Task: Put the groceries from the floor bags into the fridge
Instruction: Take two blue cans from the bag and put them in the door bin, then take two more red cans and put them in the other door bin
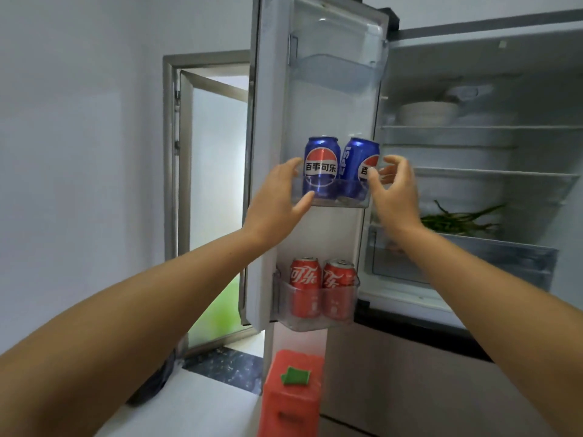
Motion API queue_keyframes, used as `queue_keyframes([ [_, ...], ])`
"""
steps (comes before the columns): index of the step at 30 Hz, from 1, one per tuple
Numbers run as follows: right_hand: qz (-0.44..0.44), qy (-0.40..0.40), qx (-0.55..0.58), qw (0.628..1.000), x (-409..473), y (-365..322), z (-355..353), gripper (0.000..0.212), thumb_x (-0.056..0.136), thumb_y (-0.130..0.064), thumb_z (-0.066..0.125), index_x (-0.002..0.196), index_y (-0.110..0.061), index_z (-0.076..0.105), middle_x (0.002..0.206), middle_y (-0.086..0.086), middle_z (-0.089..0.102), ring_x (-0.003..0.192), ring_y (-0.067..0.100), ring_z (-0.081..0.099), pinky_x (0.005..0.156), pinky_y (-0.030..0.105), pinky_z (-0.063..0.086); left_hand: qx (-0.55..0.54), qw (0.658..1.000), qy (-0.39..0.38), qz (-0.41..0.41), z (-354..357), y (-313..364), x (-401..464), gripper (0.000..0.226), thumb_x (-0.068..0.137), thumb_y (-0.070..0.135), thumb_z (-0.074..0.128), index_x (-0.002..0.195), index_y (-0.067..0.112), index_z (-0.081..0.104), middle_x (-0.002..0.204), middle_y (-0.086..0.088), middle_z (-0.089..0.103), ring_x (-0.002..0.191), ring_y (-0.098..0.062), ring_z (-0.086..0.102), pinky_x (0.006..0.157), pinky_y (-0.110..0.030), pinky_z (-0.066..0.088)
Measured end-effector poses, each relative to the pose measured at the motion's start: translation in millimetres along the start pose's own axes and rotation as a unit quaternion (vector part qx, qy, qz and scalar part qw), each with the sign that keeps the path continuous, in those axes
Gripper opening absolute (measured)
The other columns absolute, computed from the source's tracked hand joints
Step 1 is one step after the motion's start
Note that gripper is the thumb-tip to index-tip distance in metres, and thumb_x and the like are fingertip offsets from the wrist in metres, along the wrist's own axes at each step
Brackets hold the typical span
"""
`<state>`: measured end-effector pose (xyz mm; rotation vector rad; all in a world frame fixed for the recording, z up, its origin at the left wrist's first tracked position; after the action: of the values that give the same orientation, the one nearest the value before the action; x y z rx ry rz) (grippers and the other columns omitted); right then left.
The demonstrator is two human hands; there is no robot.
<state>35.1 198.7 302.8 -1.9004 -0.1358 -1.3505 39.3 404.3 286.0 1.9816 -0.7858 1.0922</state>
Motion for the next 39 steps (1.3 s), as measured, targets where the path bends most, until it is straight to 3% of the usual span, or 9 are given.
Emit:
queue_keyframes([
  [3, -0.076, -0.052, -0.018, 0.996, -19.4, -42.5, 11.3, 0.03, 0.093, -0.027, 0.055, 0.117, -0.011, 0.05, 0.105, 0.006, 0.053, 0.083, 0.011, 0.052, 0.065, 0.01, 0.04, 0.009, 1.0, 0.012, -0.002, -37.9, -5.1, -20.4, 0.048, 0.091, 0.029, 0.058, 0.133, 0.014, 0.044, 0.116, -0.005, 0.058, 0.098, -0.01, 0.054, 0.087, -0.028, 0.051],
  [8, -0.162, -0.178, -0.023, 0.97, -106.8, -117.7, 65.1, 0.031, 0.091, -0.024, 0.059, 0.118, -0.009, 0.052, 0.105, 0.005, 0.053, 0.084, 0.011, 0.053, 0.073, 0.016, 0.045, 0.023, 0.999, 0.008, -0.046, -118.9, -50.8, -92.1, 0.035, 0.09, 0.029, 0.057, 0.123, 0.018, 0.05, 0.097, 0.004, 0.058, 0.086, -0.013, 0.058, 0.08, -0.039, 0.053],
  [12, -0.138, -0.246, 0.012, 0.959, -212.6, -168.6, 129.6, 0.035, 0.09, -0.028, 0.059, 0.122, -0.016, 0.051, 0.113, 0.002, 0.053, 0.087, 0.01, 0.055, 0.076, 0.027, 0.05, 0.073, 0.99, -0.027, -0.117, -198.8, -99.4, -178.3, 0.032, 0.092, 0.03, 0.055, 0.121, 0.018, 0.051, 0.091, 0.006, 0.057, 0.081, -0.013, 0.057, 0.078, -0.038, 0.053],
  [19, -0.097, -0.421, 0.069, 0.899, -386.6, -255.6, 262.1, 0.034, 0.091, -0.024, 0.058, 0.123, -0.015, 0.051, 0.112, 0.0, 0.051, 0.085, 0.01, 0.053, 0.08, 0.029, 0.049, 0.156, 0.95, -0.044, -0.269, -353.1, -193.7, -345.6, 0.026, 0.093, 0.026, 0.053, 0.116, 0.014, 0.056, 0.094, 0.003, 0.057, 0.085, -0.013, 0.057, 0.078, -0.036, 0.053],
  [26, -0.113, -0.596, 0.088, 0.79, -552.6, -332.7, 398.4, 0.037, 0.093, -0.031, 0.054, 0.128, -0.02, 0.048, 0.121, -0.002, 0.052, 0.094, 0.009, 0.056, 0.086, 0.025, 0.048, 0.245, 0.871, -0.04, -0.424, -496.1, -270.4, -510.0, 0.023, 0.095, 0.029, 0.049, 0.111, 0.016, 0.058, 0.097, 0.006, 0.053, 0.087, -0.01, 0.053, 0.076, -0.027, 0.047],
  [31, -0.167, -0.703, 0.078, 0.687, -669.5, -376.8, 491.2, 0.035, 0.093, -0.037, 0.052, 0.125, -0.022, 0.051, 0.125, -0.004, 0.052, 0.104, 0.01, 0.056, 0.089, 0.026, 0.048, 0.303, 0.801, -0.072, -0.511, -595.6, -320.2, -596.8, 0.026, 0.095, 0.032, 0.047, 0.114, 0.017, 0.056, 0.1, 0.007, 0.052, 0.092, -0.01, 0.053, 0.077, -0.025, 0.045],
  [35, -0.178, -0.77, 0.08, 0.608, -734.5, -414.7, 560.2, 0.031, 0.094, -0.035, 0.051, 0.121, -0.021, 0.055, 0.126, -0.002, 0.052, 0.104, 0.01, 0.056, 0.085, 0.022, 0.044, 0.333, 0.734, -0.049, -0.589, -668.8, -341.9, -650.7, 0.023, 0.095, 0.031, 0.049, 0.112, 0.018, 0.056, 0.1, 0.007, 0.052, 0.093, -0.011, 0.054, 0.078, -0.026, 0.046],
  [39, -0.218, -0.807, 0.082, 0.543, -785.5, -465.6, 618.1, 0.03, 0.095, -0.032, 0.049, 0.121, -0.017, 0.055, 0.127, 0.001, 0.052, 0.107, 0.015, 0.057, 0.089, 0.025, 0.045, 0.325, 0.681, 0.003, -0.656, -710.9, -355.6, -704.9, 0.019, 0.093, 0.028, 0.053, 0.107, 0.016, 0.058, 0.099, 0.007, 0.054, 0.094, -0.013, 0.057, 0.076, -0.025, 0.044],
])
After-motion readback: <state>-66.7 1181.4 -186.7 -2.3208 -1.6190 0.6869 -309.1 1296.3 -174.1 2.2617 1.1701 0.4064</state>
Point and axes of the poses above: each hand's wrist, its own x-axis towards the middle knuckle, its own z-axis out of the palm, y = z × x, the point moved 3 cm from there along x, towards the middle knuckle
